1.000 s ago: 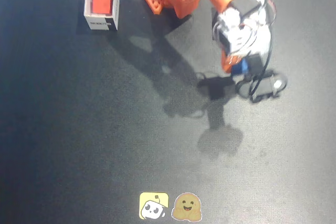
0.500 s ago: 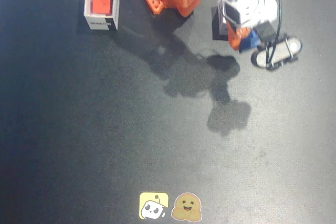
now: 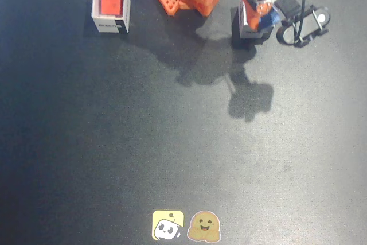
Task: Put the red cube in the right box and the blue cube in the left box.
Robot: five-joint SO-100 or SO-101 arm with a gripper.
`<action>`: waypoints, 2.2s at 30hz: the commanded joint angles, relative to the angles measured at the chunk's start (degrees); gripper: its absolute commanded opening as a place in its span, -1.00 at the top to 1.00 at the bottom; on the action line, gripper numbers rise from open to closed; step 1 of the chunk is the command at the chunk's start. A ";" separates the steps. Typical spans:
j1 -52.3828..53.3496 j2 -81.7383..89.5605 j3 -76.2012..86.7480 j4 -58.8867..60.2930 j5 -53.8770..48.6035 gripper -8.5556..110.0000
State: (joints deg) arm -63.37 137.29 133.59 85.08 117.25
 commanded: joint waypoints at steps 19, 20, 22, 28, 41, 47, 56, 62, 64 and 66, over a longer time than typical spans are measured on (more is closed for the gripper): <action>-9.40 10.99 6.77 0.97 2.11 0.67; -9.40 11.43 6.77 0.53 2.02 0.65; -9.40 12.04 7.12 0.00 2.02 0.63; -9.40 14.24 7.91 -0.97 1.85 0.57; -6.77 19.51 11.51 -0.88 1.93 0.84; 1.14 19.25 11.34 -2.64 -4.13 0.85; 20.13 18.98 11.34 -4.31 -11.25 0.85; 42.54 19.86 11.60 -6.59 -25.66 0.85; 49.75 19.95 12.22 -7.82 -29.88 0.86; 55.99 20.21 12.92 -9.93 -34.10 0.86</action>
State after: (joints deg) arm -15.91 156.71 146.43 77.61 87.98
